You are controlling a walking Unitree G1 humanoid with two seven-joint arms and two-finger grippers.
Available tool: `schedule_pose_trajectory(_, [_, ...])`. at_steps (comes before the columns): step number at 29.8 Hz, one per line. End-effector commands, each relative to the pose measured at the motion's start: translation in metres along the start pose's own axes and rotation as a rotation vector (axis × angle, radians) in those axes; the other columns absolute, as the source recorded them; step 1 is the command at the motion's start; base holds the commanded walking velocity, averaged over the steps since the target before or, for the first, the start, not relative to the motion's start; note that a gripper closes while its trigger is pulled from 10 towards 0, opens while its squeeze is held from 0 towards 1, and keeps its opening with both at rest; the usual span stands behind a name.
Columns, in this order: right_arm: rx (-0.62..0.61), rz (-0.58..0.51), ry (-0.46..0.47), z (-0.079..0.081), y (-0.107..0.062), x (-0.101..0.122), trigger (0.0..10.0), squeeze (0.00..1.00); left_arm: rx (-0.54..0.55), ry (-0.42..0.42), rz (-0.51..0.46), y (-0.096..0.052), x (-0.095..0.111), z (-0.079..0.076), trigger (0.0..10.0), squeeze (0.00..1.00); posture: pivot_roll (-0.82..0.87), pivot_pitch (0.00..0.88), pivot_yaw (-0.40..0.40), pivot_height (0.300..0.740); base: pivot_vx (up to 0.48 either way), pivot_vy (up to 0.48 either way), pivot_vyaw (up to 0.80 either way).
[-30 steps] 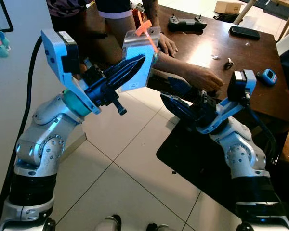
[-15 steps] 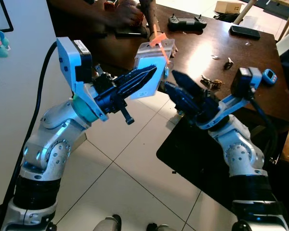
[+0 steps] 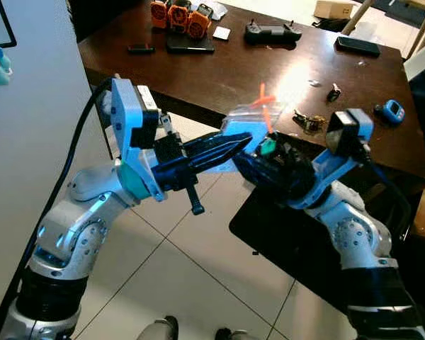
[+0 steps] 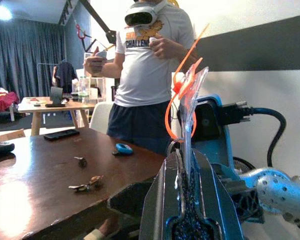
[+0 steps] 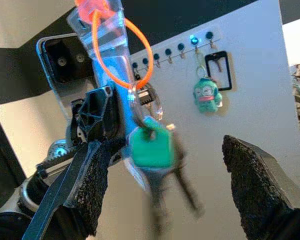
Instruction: Hang keys on a hook
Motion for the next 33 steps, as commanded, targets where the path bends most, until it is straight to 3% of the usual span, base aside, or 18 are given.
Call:
schedule_pose_trajectory(1, [-0.01, 0.024, 0.004, -0.003, -0.002, -0.001, 10.0, 0.0, -0.034, 0.001, 0.011, 0.001, -0.001, -0.008, 0.0, 0.0, 0.05, 0.101, -0.021, 0.74, 0.0, 0.0, 0.0])
schedule_pose_trajectory(7, [-0.022, 0.04, 0.003, -0.007, -0.001, -0.002, 9.8, 0.0, -0.037, 0.004, 0.015, 0.0, 0.0, -0.009, 0.0, 0.0, 0.06, 0.096, -0.025, 0.74, 0.0, 0.0, 0.0])
schedule_pose_trajectory(8, [-0.007, 0.043, 0.011, -0.005, -0.001, -0.002, 4.9, 0.0, -0.037, 0.004, 0.017, -0.001, 0.0, -0.009, 0.0, 0.0, 0.06, 0.095, -0.026, 0.74, 0.0, 0.0, 0.0])
schedule_pose_trajectory(9, [0.011, 0.044, 0.016, -0.003, -0.001, -0.002, 2.5, 0.0, -0.036, 0.005, 0.023, -0.003, -0.001, -0.008, 0.0, 0.0, 0.06, 0.094, -0.026, 0.74, 0.0, 0.0, 0.0])
schedule_pose_trajectory(10, [0.011, 0.044, 0.016, -0.003, -0.001, -0.002, 2.5, 0.0, -0.036, 0.005, 0.023, -0.003, -0.001, -0.008, 0.0, 0.0, 0.06, 0.094, -0.026, 0.74, 0.0, 0.0, 0.0])
schedule_pose_trajectory(11, [0.038, 0.04, 0.027, 0.0, -0.002, 0.0, 0.0, 0.0, -0.032, 0.006, 0.03, -0.004, -0.002, -0.007, 0.0, 0.0, 0.06, 0.094, -0.025, 0.74, 0.0, 0.0, 0.0])
schedule_pose_trajectory(12, [0.038, 0.04, 0.027, 0.0, -0.002, 0.0, 0.0, 0.0, -0.032, 0.006, 0.03, -0.004, -0.002, -0.007, 0.0, 0.0, 0.06, 0.094, -0.025, 0.74, 0.0, 0.0, 0.0])
schedule_pose_trajectory(13, [0.069, 0.036, 0.036, 0.005, -0.002, 0.002, 1.4, 0.0, -0.023, 0.005, 0.036, -0.006, -0.003, -0.005, 0.0, 0.0, 0.06, 0.095, -0.023, 0.74, 0.0, 0.0, 0.0])
schedule_pose_trajectory(14, [0.069, 0.036, 0.036, 0.005, -0.002, 0.002, 1.4, 0.0, -0.023, 0.005, 0.036, -0.006, -0.003, -0.005, 0.0, 0.0, 0.06, 0.095, -0.023, 0.74, 0.0, 0.0, 0.0])
schedule_pose_trajectory(15, [0.097, 0.033, 0.05, 0.008, -0.003, 0.003, 10.0, 0.0, -0.012, 0.005, 0.041, -0.008, -0.004, -0.002, 0.0, 0.0, 0.06, 0.094, -0.023, 0.74, 0.0, 0.0, 0.0])
schedule_pose_trajectory(18, [0.153, 0.05, 0.085, 0.015, -0.006, 0.003, 10.0, 0.0, 0.009, 0.007, 0.045, -0.011, -0.005, 0.002, 0.0, 0.0, 0.06, 0.094, -0.022, 0.74, 0.0, 0.0, 0.0])
schedule_pose_trajectory(31, [0.164, 0.063, 0.104, 0.017, -0.009, 0.002, 10.0, 0.0, 0.022, 0.008, 0.045, -0.011, -0.005, 0.006, 0.0, 0.0, 0.06, 0.093, -0.022, 0.74, 0.0, 0.0, 0.0])
schedule_pose_trajectory(32, [0.161, 0.064, 0.104, 0.017, -0.009, 0.002, 9.1, 0.0, 0.022, 0.009, 0.045, -0.011, -0.005, 0.006, 0.0, 0.0, 0.06, 0.091, -0.02, 0.74, 0.0, 0.0, 0.0])
schedule_pose_trajectory(33, [0.16, 0.065, 0.104, 0.017, -0.01, 0.002, 4.8, 0.0, 0.022, 0.01, 0.045, -0.011, -0.005, 0.006, 0.0, 0.0, 0.06, 0.094, -0.019, 0.74, 0.0, 0.0, 0.0])
Point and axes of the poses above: a point about 5 cm out from each wrist's last joint towards the gripper, its own y axis pointing out of the wrist towards the gripper, its own x axis along the axis of the wrist's last joint, z = x × y, the point moved 3 cm from there along y, pointing out of the wrist towards the gripper, and after that the axes turned 5 degrees about -y, right-handed, at the moved point
